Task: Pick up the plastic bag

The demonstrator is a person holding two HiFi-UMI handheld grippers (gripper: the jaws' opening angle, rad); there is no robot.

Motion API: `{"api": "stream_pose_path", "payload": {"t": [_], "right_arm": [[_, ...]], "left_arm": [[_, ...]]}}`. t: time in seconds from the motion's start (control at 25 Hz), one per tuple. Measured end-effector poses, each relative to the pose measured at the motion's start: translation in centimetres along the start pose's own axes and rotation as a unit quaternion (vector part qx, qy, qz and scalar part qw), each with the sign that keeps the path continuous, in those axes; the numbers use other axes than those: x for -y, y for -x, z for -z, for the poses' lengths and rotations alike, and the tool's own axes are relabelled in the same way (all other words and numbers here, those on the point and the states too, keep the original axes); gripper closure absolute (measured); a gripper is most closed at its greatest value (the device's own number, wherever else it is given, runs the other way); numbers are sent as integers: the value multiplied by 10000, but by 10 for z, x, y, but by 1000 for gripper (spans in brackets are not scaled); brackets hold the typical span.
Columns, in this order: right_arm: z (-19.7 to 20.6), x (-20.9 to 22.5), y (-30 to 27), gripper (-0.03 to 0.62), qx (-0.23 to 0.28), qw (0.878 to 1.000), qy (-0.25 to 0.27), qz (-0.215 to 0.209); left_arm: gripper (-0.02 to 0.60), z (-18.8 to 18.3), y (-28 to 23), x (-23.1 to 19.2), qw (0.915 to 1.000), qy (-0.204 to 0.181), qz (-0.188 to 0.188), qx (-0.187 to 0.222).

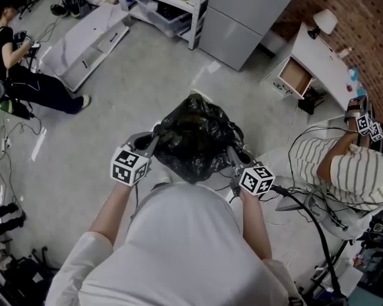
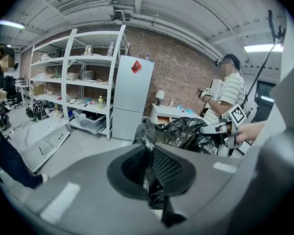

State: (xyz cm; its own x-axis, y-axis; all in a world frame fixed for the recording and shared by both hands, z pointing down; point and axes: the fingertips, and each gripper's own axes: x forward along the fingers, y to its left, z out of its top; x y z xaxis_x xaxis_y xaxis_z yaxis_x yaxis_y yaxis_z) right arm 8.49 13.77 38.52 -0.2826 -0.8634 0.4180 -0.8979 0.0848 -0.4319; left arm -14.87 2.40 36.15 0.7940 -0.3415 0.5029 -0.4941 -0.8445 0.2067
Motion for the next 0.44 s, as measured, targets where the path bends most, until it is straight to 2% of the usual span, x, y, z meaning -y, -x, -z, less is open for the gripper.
{"api": "stream_pose_path", "payload": {"t": [0.44], "right_arm": [[-11,11,-1,592,49,10000,-8,17]], "left_arm": [[577,-11,-7,-3,10000,45,-38,67]]}}
